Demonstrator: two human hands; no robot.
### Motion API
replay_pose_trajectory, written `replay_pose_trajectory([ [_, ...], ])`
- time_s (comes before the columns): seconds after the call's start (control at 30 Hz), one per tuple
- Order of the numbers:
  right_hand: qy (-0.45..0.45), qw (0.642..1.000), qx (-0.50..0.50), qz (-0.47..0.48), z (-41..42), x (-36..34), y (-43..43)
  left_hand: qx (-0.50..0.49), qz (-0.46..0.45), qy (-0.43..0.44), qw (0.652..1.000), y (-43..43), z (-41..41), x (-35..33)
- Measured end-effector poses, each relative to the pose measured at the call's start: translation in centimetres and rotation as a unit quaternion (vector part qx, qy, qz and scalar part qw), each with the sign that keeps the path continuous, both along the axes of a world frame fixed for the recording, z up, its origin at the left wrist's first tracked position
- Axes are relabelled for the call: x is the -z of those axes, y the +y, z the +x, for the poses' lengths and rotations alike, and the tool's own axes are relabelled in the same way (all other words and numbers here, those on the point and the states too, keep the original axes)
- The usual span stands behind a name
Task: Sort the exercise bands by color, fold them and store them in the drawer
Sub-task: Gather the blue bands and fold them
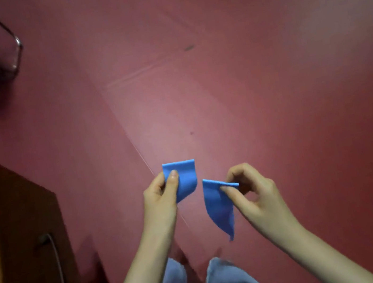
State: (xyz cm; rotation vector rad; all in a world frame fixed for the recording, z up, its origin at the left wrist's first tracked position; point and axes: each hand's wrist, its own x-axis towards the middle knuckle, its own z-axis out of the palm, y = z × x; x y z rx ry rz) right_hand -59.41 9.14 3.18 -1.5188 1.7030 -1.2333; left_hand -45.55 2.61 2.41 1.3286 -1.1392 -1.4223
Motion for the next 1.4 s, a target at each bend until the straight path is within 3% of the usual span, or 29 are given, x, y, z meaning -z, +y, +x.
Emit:
replay_pose_trajectory([
  [0.1, -0.039, 0.998, -0.041, -0.041, 0.9, -4.2, 1.1, 0.018, -0.016, 0.026, 0.999, 1.6, -0.6, -3.6],
  [0.3, -0.131, 0.987, -0.021, -0.094, 3.3, -12.8, 6.2, 0.077, -0.064, 0.068, 0.993, 9.0, 0.4, -13.3],
  [0.57, -0.124, 0.98, -0.057, -0.145, 6.0, -20.4, 12.9, 0.081, -0.138, 0.112, 0.981, 18.0, 3.3, -21.2],
  [0.83, -0.084, 0.983, -0.072, -0.145, 9.0, -23.4, 17.8, 0.004, -0.213, 0.066, 0.975, 24.5, 5.9, -22.7],
  [1.0, -0.036, 0.989, -0.1, -0.102, 9.0, -25.0, 19.8, 0.012, -0.222, 0.09, 0.971, 26.5, 7.2, -23.8],
  [1.13, -0.104, 0.98, -0.126, -0.115, 8.6, -26.5, 21.0, 0.037, -0.251, 0.098, 0.962, 27.9, 7.4, -24.7],
  [1.23, -0.164, 0.97, -0.125, -0.13, 8.6, -27.2, 21.6, 0.051, -0.214, 0.116, 0.969, 28.6, 7.7, -24.8],
  [1.4, -0.197, 0.964, -0.132, -0.124, 8.0, -27.7, 22.0, 0.101, -0.138, 0.015, 0.985, 29.2, 8.0, -24.0],
])
